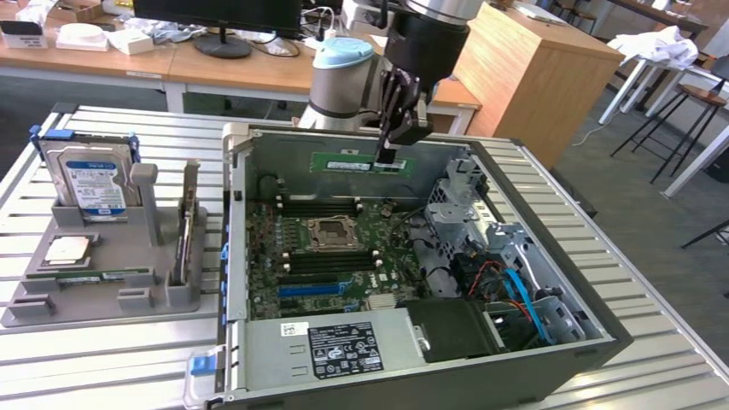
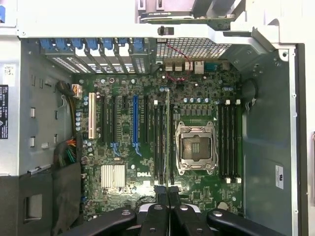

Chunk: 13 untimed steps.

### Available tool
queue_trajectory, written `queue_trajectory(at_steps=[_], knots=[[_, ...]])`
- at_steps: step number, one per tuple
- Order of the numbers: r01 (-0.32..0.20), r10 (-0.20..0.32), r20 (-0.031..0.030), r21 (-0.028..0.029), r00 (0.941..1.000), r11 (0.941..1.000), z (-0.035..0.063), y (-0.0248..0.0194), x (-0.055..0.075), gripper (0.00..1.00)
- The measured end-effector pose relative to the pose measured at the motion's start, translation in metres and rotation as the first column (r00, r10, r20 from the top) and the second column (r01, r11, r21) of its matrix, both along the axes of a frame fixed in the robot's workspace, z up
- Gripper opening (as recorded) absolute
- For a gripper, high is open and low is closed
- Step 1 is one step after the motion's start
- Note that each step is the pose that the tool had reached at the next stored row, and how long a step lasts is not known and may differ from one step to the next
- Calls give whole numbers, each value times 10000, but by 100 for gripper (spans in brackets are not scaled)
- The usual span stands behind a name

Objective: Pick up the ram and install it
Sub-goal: 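Pick up the ram and move it above insertion slot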

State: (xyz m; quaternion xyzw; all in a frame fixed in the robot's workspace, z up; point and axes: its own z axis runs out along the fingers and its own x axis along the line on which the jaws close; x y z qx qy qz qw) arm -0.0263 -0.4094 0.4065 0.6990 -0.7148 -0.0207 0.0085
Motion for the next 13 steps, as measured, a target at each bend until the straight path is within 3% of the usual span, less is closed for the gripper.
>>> queue_trajectory(at_steps=[13], knots=[[0,0,14,-2,10000,10000,-231,0,-1,11]])
